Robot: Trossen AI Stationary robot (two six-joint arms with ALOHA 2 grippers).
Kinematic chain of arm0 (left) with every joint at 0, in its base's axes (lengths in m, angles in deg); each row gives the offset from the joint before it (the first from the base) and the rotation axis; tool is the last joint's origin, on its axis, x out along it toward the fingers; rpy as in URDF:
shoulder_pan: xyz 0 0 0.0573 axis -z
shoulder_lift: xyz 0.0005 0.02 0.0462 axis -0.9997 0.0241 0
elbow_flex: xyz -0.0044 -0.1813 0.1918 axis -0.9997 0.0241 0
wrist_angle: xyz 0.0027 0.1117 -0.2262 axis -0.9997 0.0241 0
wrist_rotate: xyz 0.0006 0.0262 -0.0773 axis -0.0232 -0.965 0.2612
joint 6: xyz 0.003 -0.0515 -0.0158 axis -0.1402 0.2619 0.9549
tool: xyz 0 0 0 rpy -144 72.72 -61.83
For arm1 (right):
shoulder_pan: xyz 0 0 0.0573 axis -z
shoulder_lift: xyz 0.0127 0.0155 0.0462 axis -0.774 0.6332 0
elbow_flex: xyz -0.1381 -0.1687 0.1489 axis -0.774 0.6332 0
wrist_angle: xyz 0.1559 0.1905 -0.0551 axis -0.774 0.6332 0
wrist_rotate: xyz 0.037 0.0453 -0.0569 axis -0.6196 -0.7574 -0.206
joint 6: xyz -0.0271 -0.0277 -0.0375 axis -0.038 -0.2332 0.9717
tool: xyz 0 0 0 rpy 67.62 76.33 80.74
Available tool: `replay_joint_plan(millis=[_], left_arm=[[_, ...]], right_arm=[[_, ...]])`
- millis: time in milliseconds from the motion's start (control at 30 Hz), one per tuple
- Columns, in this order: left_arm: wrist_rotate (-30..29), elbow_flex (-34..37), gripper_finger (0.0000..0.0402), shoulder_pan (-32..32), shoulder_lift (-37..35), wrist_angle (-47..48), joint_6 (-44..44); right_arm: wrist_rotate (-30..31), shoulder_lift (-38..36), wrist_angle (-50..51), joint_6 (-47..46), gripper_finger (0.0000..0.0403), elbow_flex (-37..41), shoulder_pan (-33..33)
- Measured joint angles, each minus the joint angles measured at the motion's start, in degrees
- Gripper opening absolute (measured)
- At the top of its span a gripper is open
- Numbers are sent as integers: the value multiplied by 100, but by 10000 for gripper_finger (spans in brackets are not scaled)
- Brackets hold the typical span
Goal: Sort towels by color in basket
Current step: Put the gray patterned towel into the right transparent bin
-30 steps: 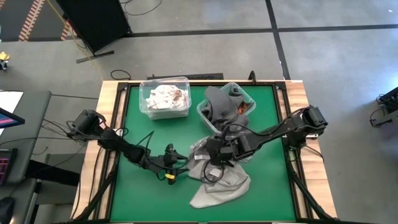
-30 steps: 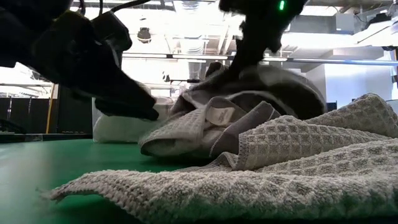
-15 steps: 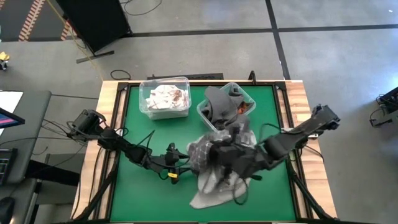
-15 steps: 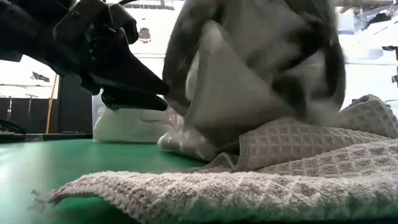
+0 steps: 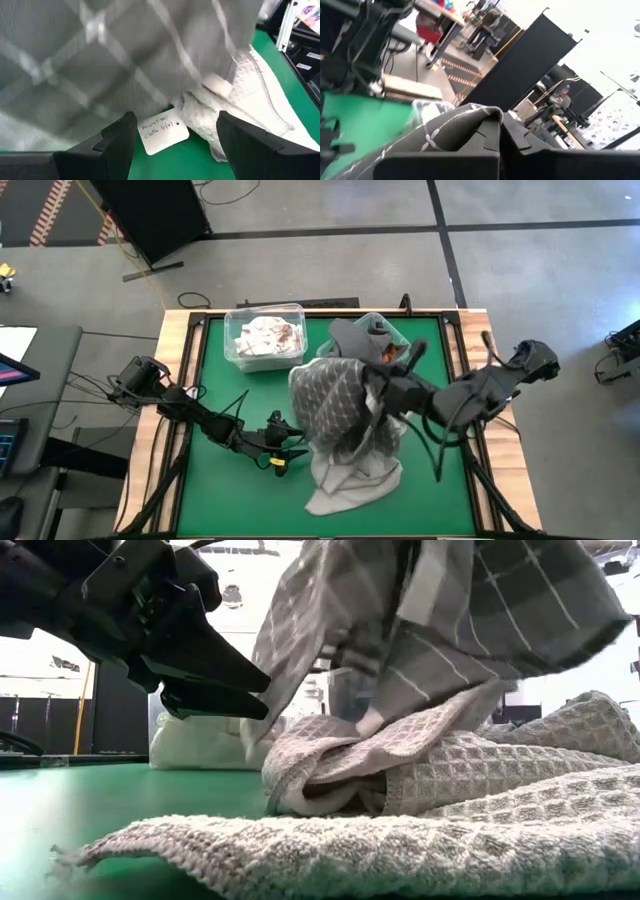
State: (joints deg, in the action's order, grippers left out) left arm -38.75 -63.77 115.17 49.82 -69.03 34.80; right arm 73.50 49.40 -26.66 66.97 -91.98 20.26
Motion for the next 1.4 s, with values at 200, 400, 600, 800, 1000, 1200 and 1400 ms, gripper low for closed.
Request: replay_joint_plan(millis=[200, 400, 600, 800, 1000, 1200, 1400], left_arm=[[-4, -11, 261, 11, -269, -157, -439], [-684, -194, 261, 226, -1282, -166, -2053], [-1265, -345, 261, 85, -1870, -171, -3378], [-844, -557, 279, -384, -1889, -168, -3642], [-395, -780, 316, -485, -1854, -180, -3922], [1477, -1062, 351, -795, -1693, -125, -3506], [2901, -1669, 355, -1021, -679, -48, -3178]], right_arm=[[-79, -110, -208, 273, 17, -195, -106], [-346, -106, -126, 30, 17, -193, -412], [-1378, -32, 16, -736, 17, -193, -514], [-2071, 140, -29, -918, 17, -190, -444], [-2471, 264, -3, -1157, 18, -190, -387], [-2781, 480, -71, -1117, 18, -190, -239], [-3369, 672, -323, -1080, 18, -190, 190]])
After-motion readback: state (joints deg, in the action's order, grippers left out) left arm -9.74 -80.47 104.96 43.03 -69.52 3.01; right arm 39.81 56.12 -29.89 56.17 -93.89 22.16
